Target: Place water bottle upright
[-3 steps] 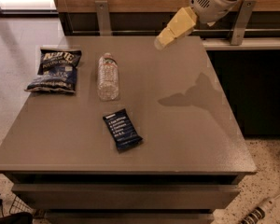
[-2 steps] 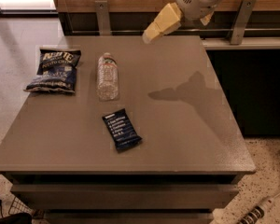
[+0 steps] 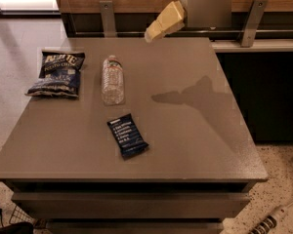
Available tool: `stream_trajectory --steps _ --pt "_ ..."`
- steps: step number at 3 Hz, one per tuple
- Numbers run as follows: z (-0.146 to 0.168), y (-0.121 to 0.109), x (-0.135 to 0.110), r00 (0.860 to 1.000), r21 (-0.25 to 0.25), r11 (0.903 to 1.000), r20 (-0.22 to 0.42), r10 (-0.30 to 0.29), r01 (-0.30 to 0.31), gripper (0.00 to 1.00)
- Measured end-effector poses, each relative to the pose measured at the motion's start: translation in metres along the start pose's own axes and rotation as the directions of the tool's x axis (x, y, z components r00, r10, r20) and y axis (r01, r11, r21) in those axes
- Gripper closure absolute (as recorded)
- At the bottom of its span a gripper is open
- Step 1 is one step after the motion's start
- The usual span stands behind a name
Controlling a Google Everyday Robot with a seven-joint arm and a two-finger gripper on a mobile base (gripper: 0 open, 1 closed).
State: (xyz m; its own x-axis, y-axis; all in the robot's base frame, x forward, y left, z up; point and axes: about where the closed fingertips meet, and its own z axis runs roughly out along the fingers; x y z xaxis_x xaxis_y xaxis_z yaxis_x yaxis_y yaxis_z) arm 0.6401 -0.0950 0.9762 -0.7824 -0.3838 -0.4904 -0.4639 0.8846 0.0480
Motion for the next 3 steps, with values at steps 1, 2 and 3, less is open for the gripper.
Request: stream_trajectory --steps 1,2,3 --pt "0.012 0.013 -0.006 0.999 -0.039 0.9982 -0.021 0.045 -0.045 0.0" --pt "0.036 0.043 -0.022 0.993 -0.086 0.9909 -0.062 0.099 -0.104 0.0" --pt "0.06 0.066 -0.028 0.981 -0.091 0.9825 -0.124 0.15 -0.162 0.0"
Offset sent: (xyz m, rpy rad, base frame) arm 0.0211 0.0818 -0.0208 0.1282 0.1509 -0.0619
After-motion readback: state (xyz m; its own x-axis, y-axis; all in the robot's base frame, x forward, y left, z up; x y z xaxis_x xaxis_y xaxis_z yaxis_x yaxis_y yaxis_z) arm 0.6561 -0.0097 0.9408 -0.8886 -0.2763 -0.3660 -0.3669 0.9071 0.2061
